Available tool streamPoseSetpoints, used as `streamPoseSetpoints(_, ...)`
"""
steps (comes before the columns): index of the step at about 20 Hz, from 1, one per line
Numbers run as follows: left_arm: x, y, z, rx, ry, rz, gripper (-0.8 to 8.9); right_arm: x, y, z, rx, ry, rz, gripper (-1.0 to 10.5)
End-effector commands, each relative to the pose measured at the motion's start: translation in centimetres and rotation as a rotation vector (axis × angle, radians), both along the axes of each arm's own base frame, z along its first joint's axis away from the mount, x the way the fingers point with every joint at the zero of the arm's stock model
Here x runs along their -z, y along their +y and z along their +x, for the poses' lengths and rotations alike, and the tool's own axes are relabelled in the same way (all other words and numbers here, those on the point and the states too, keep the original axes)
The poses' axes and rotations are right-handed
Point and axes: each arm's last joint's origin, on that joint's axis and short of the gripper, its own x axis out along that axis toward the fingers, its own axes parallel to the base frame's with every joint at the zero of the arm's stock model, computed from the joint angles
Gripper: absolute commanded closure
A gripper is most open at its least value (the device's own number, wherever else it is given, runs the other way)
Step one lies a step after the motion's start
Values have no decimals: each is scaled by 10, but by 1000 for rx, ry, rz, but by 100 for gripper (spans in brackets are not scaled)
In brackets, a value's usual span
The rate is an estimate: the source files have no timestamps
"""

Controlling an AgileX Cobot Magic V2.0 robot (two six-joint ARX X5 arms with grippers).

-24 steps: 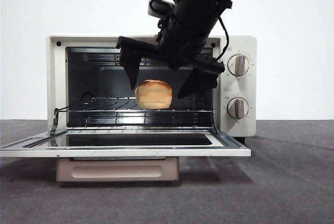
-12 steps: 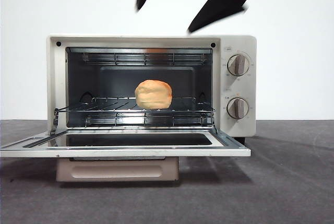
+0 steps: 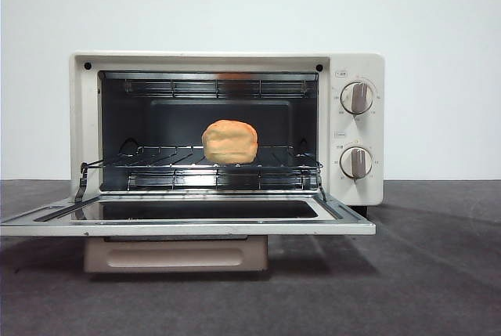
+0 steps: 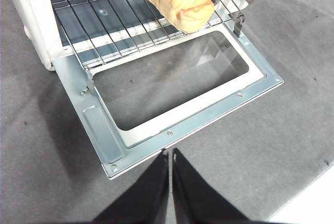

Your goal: The left arm flap open the oven, the right arm pick bread and place it into oven, the left arm flap close the oven

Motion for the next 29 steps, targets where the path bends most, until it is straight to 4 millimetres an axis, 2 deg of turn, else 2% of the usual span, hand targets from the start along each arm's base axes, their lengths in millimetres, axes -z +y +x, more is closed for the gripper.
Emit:
streamPoseSetpoints(1, -2, -1, 1, -7, -14, -10, 797, -2, -5, -7, -13, -31, 21, 463)
streamPoseSetpoints(6, 8, -4, 8, -50, -13, -72, 797, -7, -12, -14, -11, -61, 48, 463)
streamPoseSetpoints(9, 33, 0, 19, -130, -1, -92, 798, -5, -12, -15, -10, -43, 36, 463)
streamPoseSetpoints(12, 54, 12, 32, -273, -1, -159, 799, -3, -14, -16, -9, -16, 14, 463)
streamPoseSetpoints(15, 71, 24, 45, -327, 51, -194, 799, -2, -14, -16, -9, -10, 9, 463)
streamPoseSetpoints(19, 94, 32, 68, -331, 189, -195, 799, -2, -14, -16, -9, -10, 8, 463)
streamPoseSetpoints(25, 120, 32, 99, -321, 244, -175, 799, -2, -14, -16, -9, -9, 8, 463)
streamPoseSetpoints(29, 137, 31, 112, -324, 287, -167, 799, -2, -14, -16, -9, -9, 8, 463)
